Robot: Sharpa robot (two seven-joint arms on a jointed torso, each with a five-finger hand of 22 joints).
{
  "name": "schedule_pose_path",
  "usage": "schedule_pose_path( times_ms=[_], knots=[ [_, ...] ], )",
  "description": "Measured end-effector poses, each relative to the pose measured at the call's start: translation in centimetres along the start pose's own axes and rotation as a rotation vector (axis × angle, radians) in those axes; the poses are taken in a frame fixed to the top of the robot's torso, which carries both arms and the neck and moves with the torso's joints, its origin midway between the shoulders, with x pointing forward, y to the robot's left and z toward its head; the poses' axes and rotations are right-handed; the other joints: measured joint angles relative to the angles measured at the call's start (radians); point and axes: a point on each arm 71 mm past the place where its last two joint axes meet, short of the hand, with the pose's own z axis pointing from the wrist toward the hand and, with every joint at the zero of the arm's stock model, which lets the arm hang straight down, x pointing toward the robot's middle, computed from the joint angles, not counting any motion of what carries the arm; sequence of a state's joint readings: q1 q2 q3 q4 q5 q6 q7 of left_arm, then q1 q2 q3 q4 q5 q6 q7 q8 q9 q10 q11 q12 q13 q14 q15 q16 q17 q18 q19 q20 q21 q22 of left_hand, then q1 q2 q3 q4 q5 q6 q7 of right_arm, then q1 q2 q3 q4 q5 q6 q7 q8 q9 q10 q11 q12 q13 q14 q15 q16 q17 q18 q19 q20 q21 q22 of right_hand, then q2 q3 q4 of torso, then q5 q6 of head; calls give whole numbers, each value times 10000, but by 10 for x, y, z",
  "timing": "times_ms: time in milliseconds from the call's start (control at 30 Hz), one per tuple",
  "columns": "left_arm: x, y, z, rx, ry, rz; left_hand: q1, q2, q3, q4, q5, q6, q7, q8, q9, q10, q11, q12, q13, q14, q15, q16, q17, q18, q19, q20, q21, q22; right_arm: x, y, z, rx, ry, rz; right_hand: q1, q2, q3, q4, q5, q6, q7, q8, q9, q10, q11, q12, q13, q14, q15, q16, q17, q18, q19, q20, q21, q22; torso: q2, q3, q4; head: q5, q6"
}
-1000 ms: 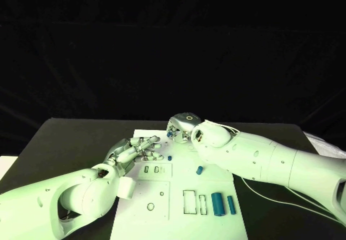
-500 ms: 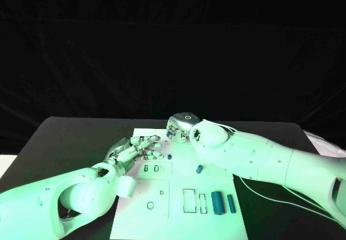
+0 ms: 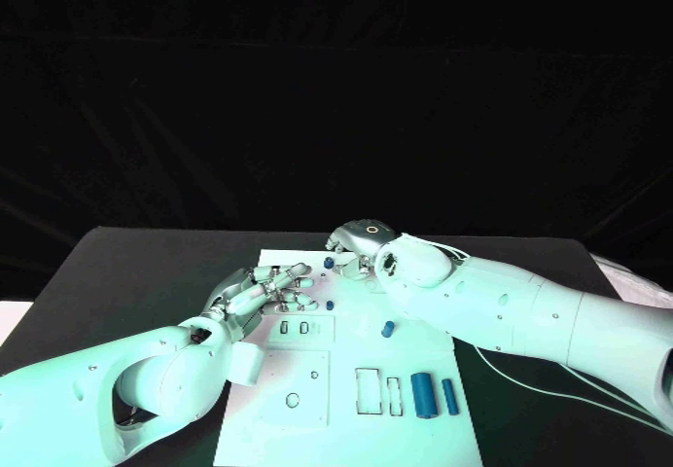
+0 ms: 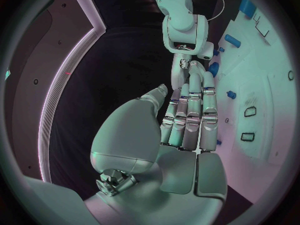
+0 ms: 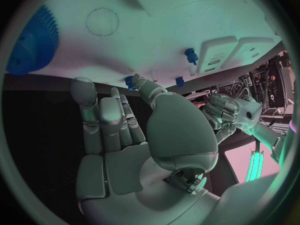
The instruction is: Assemble the parts on the task board
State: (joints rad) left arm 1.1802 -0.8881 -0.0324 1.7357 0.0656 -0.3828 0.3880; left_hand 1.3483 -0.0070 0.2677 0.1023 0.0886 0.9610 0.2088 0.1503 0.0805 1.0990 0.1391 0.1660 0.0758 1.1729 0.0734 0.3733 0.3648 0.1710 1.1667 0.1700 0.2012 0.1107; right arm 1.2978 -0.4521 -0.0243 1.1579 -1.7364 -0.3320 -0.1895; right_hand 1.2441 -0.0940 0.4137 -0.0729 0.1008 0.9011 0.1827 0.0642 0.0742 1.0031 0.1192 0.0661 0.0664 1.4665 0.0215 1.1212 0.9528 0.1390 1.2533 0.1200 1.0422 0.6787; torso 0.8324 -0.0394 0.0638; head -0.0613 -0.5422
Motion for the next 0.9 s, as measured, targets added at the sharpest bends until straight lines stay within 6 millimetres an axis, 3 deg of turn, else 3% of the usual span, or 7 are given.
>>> schedule_pose_path(
  times_ms=[233, 367, 467, 533, 600, 733, 900],
  knots=[
    [-4, -1, -1, -2, -82, 27, 0, 0, 0, 0, 0, 0, 0, 0, -1, 0, 0, 0, 1, 0, 0, 0, -1, -1, 0, 0, 0, 0, -18, -19, -33, -22, -290, 317, 0, 0, -166, 110, 153, 550, -131, 128, 130, 774, -139, 501, 141, 0, 0, 73, 119, 0, 65, -18, 243, 349, -2, 27, -69, 19, 28],
    [-5, -1, -2, -4, -103, 34, 0, 1, 46, -46, 0, 0, 0, 0, -1, 0, 0, 0, -9, 0, 0, 45, 11, -1, 0, 0, 0, 0, -32, -37, -57, 242, -361, 633, 0, 0, -193, 279, 153, 713, -221, 128, 159, 1981, -326, 1085, 427, 16, -203, 790, 973, 1, 567, -155, 970, 1422, -25, 40, -133, 38, 33],
    [-5, -1, -2, -5, -112, 36, 1, 1, 46, -46, 0, 0, 0, 0, -1, 0, 0, 0, -9, 0, 0, 45, 11, -1, 0, 0, 0, 0, -38, -54, -72, 683, -269, 928, -161, -244, -420, 465, 405, 744, -256, 128, 163, 2802, -409, 1729, 886, -13, -391, 1288, 1560, -16, 843, -336, 1452, 2125, -47, 54, -182, 40, 33],
    [-6, -1, -3, -5, -115, 37, 1, 1, 46, -47, 0, 0, 0, 0, -1, 0, 0, 0, -9, 0, 0, 45, 11, -2, 0, 0, 0, 0, -39, -64, -79, 1003, -108, 1115, -257, -431, -804, 617, 670, 678, -378, 128, 163, 3304, -636, 2480, 1564, 3, -512, 1652, 1988, -237, 1067, -479, 1864, 2723, -59, 64, -220, 41, 26],
    [-6, -1, -3, -6, -118, 37, 1, 1, 46, -47, 0, 0, 0, 0, -1, 0, 0, 0, -9, 0, 0, 45, 11, -1, 0, 0, 0, 0, -38, -70, -83, 1244, 63, 1247, -180, -502, -1272, 915, 816, 623, -433, 106, 163, 3025, -795, 3561, 2776, 1, -577, 2028, 2416, -236, 1191, -579, 2232, 3250, -70, 77, -248, 41, 20],
    [-6, -1, -3, -9, -116, 34, 1, 1, 46, -47, 0, 0, 0, 0, -1, 0, 0, 0, -9, 0, 0, 45, 10, -2, 0, 0, 0, 0, -36, -83, -89, 1727, 463, 1436, 141, -406, -1972, 1557, 929, 474, -387, 106, 182, 2136, -684, 6436, 6038, 1, -577, 2545, 3029, -395, 1292, -500, 2696, 3917, -83, 103, -283, 41, 3],
    [-6, -1, -3, -11, -115, 32, 1, 1, 46, -47, 0, 0, 0, 0, -2, 0, 0, 0, -8, 0, 0, 45, 9, -1, 0, 0, 0, 0, -31, -92, -89, 2104, 862, 1558, 280, -375, -2094, 1771, 968, 474, -387, 106, 202, 2091, -662, 7201, 6990, -37, -538, 2666, 3191, -395, 1317, -475, 2808, 4103, -83, 106, -290, 35, -3]
  ],
)
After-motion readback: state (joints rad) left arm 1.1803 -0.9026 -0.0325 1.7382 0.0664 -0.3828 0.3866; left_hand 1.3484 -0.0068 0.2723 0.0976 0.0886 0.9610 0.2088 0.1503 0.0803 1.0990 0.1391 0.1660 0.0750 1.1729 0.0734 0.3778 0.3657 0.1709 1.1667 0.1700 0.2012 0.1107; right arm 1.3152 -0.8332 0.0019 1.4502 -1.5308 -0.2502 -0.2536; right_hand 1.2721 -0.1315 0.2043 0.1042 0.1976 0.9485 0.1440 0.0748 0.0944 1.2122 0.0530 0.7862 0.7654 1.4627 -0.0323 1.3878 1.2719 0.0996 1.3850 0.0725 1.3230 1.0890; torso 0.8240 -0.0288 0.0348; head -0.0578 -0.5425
